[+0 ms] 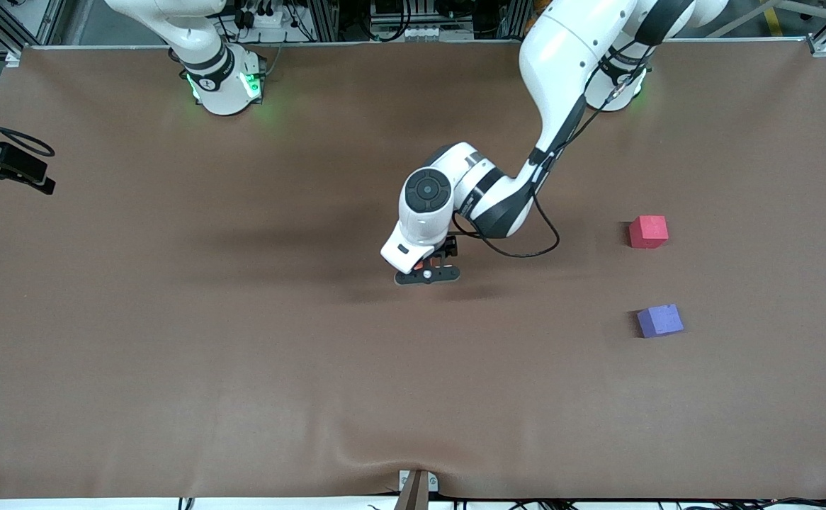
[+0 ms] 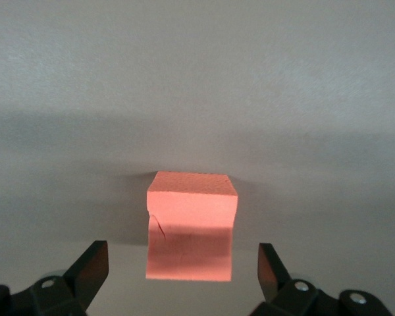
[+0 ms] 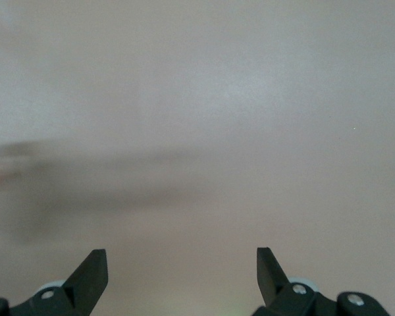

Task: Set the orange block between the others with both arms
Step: 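Close the left gripper on the orange cube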

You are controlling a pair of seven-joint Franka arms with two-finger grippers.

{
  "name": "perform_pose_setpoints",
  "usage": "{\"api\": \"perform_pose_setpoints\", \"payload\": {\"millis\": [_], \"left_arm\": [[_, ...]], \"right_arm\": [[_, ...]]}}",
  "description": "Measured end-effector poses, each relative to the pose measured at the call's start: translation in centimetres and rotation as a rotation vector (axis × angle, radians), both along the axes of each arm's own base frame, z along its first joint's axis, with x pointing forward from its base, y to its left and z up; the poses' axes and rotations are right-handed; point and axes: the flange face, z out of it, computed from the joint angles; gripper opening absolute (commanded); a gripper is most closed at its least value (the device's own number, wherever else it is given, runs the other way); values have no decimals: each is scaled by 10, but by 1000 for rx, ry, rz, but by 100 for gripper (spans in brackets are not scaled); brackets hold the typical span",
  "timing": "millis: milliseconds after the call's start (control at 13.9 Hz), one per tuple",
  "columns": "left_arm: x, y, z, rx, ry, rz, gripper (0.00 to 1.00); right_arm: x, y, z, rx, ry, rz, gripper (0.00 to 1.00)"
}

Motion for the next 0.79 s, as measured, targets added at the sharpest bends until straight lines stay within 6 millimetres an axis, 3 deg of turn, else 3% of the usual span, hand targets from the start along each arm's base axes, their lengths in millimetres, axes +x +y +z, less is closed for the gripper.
{"api": "perform_pose_setpoints", "payload": {"millis": [288, 431, 791], "left_arm": [[-2, -1, -25, 16, -12, -26, 100], [-5, -6, -34, 11, -16, -34, 91], [-6, -5, -43, 19, -18, -74, 33]], "right_arm": [[0, 0, -2, 0, 10, 0, 100], [3, -2, -7, -1, 20, -4, 100], [16, -15, -21, -7, 9, -25, 100]]}}
